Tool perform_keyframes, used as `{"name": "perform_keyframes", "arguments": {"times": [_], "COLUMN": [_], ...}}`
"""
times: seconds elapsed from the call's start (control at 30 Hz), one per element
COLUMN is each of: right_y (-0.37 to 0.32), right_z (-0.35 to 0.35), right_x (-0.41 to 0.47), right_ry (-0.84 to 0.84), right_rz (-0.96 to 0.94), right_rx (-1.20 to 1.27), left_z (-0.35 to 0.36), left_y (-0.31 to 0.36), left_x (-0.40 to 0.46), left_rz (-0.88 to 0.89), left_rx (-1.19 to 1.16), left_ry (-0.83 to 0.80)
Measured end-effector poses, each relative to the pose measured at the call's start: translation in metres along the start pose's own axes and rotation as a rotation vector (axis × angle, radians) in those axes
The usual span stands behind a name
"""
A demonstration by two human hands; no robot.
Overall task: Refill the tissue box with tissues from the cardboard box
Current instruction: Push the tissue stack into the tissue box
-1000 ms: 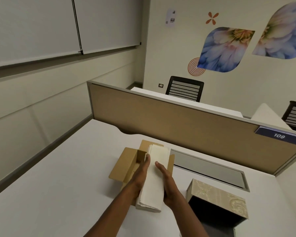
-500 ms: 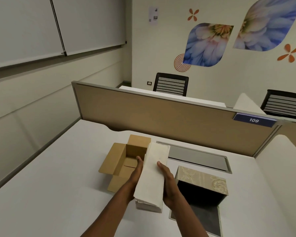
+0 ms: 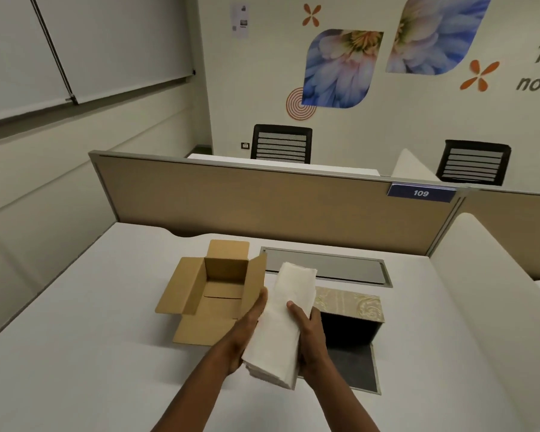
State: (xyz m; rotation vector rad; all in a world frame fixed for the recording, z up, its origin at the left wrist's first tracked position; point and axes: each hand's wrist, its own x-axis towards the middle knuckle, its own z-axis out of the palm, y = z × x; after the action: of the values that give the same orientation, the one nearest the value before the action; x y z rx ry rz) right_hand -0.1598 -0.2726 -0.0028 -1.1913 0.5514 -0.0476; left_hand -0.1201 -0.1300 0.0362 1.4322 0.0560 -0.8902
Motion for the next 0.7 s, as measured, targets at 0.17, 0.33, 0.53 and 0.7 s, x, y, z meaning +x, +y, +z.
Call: {"name": "perform_keyframes", "arguments": {"times": [0.17, 0.33, 0.53, 0.7], "right_y": [0.012, 0.014, 0.001, -0.008], "right_z": [-0.033, -0.074, -0.119, -0.172], "right_x": [-0.011, -0.016, -0.011, -0.006], "right_ry": [0.111, 0.125, 0.135, -0.029], "right_rz": [0.08, 0.139, 0.164, 0.328], "right_rx": [0.046, 0.105, 0.039, -0.069], "left_z": [0.006, 0.012, 0.012, 0.021], "left_y": [-0.027, -0.037, -0.042, -0.039], "left_x": [-0.003, 0.004, 0.014, 0.018], "left_rz": [-0.068, -0.07, -0.118, -0.176], "left_rx": [0.236, 0.366, 0.515, 0.624], "left_ry": [-0.109, -0.175, -0.296, -0.391]}}
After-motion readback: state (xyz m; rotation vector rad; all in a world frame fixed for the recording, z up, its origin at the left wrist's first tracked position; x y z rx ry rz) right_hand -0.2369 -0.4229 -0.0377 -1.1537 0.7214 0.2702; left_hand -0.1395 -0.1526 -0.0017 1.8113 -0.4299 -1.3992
